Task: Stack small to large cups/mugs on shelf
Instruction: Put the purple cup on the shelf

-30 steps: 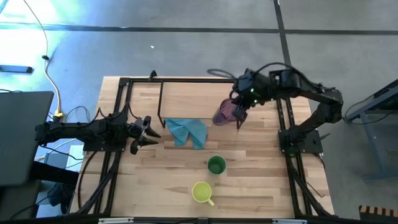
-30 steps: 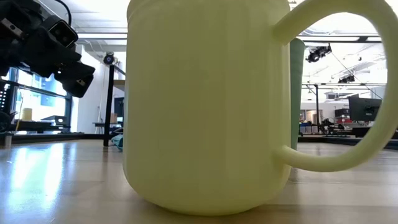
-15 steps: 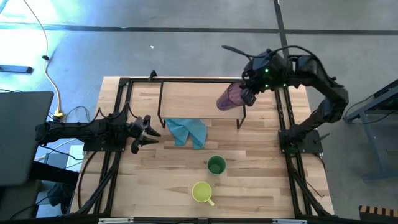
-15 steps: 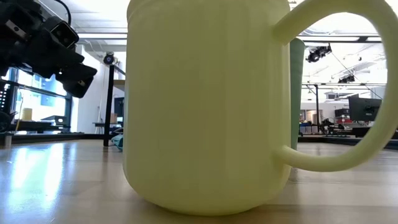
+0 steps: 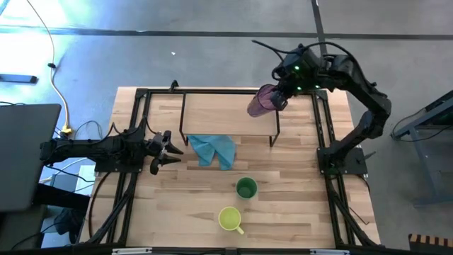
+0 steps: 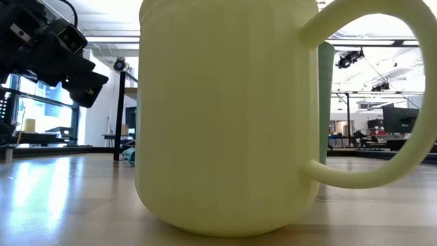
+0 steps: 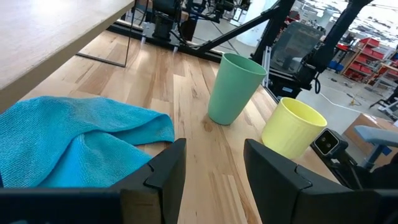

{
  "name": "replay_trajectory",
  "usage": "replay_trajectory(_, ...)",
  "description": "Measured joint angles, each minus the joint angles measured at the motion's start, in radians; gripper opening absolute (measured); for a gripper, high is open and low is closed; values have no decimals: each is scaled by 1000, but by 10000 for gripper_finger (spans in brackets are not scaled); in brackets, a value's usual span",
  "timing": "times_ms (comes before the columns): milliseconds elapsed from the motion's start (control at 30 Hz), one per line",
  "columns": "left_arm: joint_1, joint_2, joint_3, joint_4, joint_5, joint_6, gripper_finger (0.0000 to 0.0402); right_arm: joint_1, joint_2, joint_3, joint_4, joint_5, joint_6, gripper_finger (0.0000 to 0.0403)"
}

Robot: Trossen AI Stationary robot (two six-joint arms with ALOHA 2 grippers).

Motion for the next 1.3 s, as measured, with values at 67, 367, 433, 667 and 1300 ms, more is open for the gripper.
replay_trajectory(67, 0, 0, 0, 0, 0, 0, 150, -16, 19, 0, -1, -14, -11, 0)
replay_trajectory(367, 0, 0, 0, -3, 0, 0, 150, -98, 75, 0, -2, -32, -35, 0)
replay_trajectory(433, 0, 0, 0, -3, 0, 0, 150, -113, 83, 0, -2, -32, -37, 0)
replay_trajectory(667, 0, 0, 0, -3, 0, 0, 150, -147, 108, 0, -2, -71, -35, 0)
replay_trajectory(1300, 0, 0, 0, -3, 0, 0, 150, -197, 164, -1, -45, -131, -9, 0)
